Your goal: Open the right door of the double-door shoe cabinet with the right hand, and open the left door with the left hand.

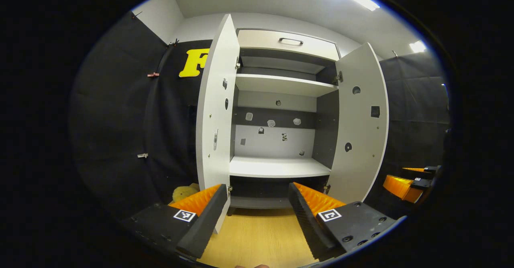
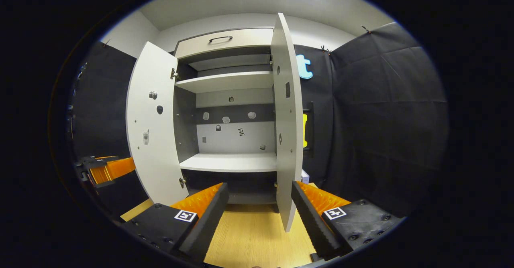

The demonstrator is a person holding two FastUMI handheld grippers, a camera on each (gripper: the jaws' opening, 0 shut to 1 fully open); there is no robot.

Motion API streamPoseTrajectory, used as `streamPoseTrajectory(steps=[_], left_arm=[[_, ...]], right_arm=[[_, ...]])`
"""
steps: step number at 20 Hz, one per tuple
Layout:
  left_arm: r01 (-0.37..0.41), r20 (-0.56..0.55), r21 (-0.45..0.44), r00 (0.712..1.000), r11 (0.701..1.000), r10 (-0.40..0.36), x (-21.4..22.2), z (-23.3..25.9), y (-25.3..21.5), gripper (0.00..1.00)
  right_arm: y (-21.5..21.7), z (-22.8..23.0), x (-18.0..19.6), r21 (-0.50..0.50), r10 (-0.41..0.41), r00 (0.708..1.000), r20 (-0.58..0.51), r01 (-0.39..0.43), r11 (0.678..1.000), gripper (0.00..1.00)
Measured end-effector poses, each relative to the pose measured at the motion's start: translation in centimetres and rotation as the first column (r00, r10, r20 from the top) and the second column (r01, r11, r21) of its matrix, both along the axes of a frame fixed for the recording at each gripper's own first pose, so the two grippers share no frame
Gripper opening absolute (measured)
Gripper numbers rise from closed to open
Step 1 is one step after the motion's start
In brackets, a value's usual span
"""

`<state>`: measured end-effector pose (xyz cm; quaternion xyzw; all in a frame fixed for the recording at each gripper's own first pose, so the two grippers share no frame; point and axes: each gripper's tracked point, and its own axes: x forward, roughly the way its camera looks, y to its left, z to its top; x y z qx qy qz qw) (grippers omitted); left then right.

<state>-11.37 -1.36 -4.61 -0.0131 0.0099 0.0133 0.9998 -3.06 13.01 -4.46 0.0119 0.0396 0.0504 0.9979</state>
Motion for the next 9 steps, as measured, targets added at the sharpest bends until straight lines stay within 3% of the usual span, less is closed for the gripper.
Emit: streamPoseTrajectory(steps=[9], left_arm=[[0.046,0.025,0.014,0.999,0.999,-0.047,0.67,0.09,-0.39,0.95]], right_arm=[[-0.17,-0.57,0.03,0.011,-0.042,0.999,-0.016,0.042,0.999,0.99]])
